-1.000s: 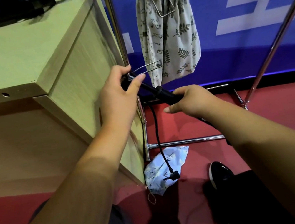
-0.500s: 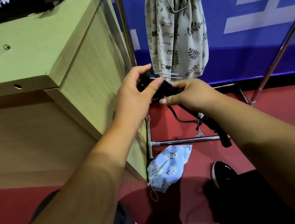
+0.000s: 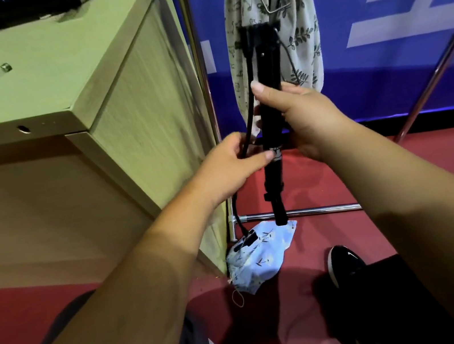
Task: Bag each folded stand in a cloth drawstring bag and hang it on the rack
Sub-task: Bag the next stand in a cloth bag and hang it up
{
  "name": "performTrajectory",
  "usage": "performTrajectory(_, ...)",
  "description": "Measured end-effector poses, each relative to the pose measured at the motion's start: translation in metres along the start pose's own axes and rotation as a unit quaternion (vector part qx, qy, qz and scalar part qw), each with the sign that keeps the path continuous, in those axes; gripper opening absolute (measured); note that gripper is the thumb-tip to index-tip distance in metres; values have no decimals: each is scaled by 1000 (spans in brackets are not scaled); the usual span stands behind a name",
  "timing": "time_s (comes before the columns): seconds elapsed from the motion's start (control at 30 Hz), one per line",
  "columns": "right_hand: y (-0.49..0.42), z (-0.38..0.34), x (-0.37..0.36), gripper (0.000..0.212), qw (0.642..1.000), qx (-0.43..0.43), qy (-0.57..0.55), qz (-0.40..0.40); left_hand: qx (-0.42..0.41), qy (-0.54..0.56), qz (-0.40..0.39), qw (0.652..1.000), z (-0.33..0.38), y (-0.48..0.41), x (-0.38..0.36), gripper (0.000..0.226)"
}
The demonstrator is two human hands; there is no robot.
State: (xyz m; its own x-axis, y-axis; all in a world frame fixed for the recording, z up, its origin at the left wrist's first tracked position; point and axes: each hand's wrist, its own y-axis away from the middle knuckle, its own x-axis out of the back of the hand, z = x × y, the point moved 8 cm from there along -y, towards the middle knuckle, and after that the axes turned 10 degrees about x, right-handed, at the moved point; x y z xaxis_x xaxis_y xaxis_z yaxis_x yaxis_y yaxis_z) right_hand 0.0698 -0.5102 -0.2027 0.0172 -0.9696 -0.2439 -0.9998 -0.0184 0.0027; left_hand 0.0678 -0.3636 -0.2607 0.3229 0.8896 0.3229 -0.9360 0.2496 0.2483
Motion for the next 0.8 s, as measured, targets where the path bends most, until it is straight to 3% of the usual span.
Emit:
performTrajectory(0.1,0,-5,-1,31,1000,7,-12,8,15,-47,-51,997,-16,0,-11,60)
performTrajectory(0.27,-1,-3,-9,39,999,12,36,-18,5,-15,-37,999,-18,-4,-14,38)
performTrajectory(0.4,-3,7,-14,33,998,13,52,-16,8,-18,-22,1000,-15,-3,-15,43)
performTrajectory(0.6,-11,11,-9,25,1000,4,4,9,23,-97,-67,993,-14,-6,-7,54)
performTrajectory(0.8,-13,2,-8,17,999,28,-7,28,64,-132,-67,987,-25,-1,1,41)
